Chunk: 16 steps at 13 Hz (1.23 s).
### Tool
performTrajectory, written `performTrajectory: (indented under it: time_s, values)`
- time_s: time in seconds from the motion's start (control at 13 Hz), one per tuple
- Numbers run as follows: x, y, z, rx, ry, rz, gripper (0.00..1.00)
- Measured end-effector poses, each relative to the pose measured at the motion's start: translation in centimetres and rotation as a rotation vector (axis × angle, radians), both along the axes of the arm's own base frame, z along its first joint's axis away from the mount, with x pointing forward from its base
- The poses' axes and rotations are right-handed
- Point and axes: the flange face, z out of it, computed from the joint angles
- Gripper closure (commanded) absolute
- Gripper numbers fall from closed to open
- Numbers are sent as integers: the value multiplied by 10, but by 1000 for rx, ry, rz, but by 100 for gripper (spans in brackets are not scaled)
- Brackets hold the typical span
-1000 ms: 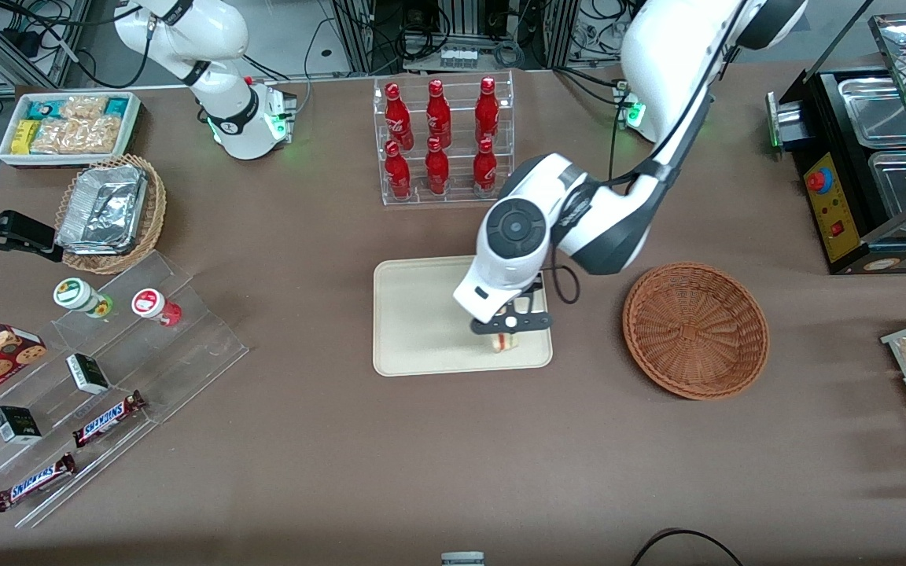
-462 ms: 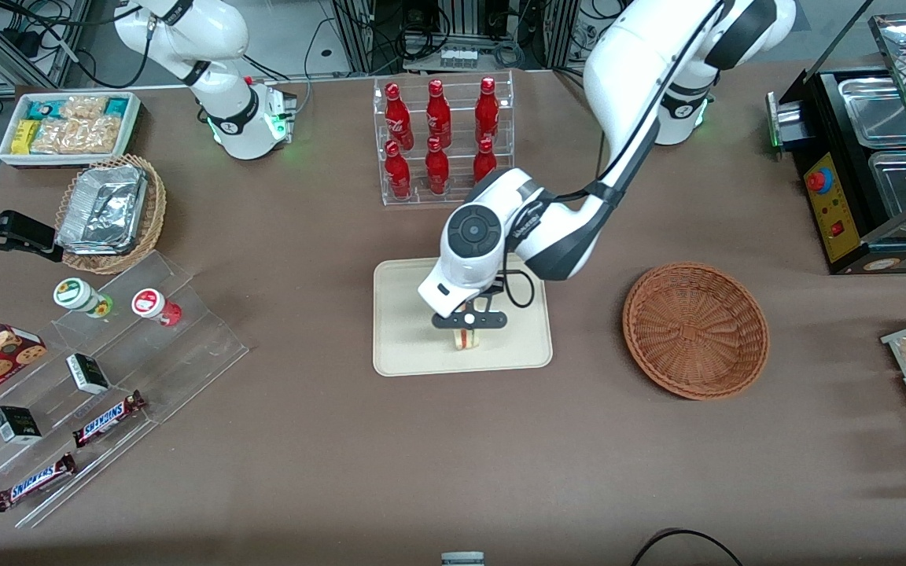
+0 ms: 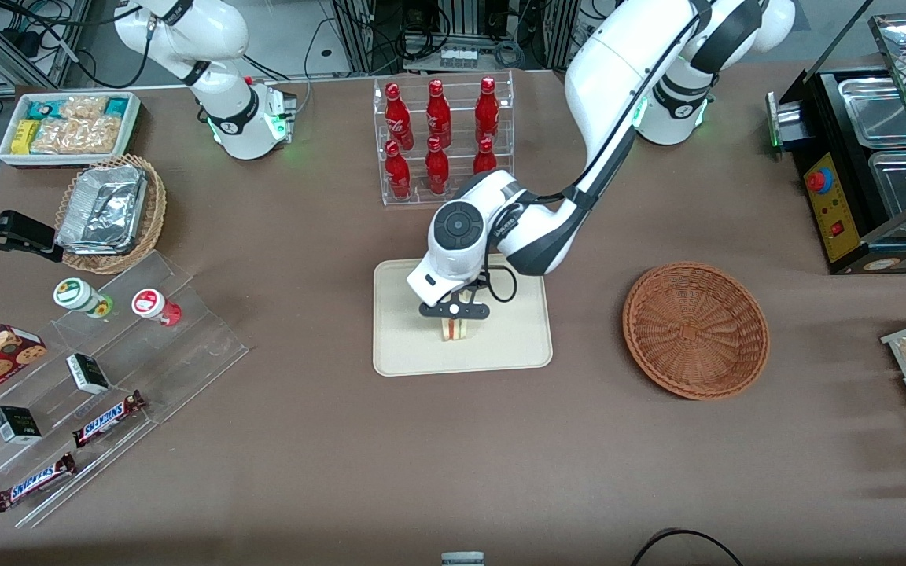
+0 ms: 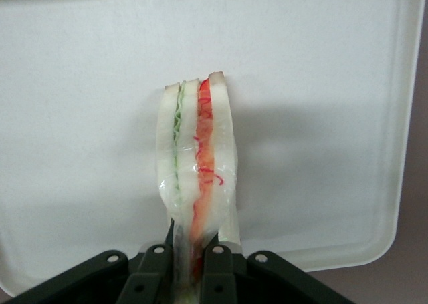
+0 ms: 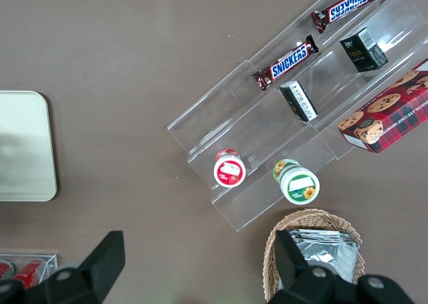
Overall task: Place sandwich from basket to tray
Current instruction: 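Lower the sandwich onto the tray center with the left gripper, then open the left gripper to release the sandwich and lift away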
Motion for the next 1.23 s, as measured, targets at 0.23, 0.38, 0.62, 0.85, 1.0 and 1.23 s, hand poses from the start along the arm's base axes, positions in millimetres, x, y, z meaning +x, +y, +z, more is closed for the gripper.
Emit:
performTrajectory:
  time_s: [0.23,0.38,0.62,0.85,1.0,1.23]
  values:
    - [-6,3,-10,19,17,7,79]
    - [-8,1,-10,22,18,13,1]
    - [-7,1,-5,19,13,18,0]
    - [7,3,38,17,-6,38,0]
    - [20,13,87,19,-23,69,0]
    - [45,59,159,29,-44,173,0]
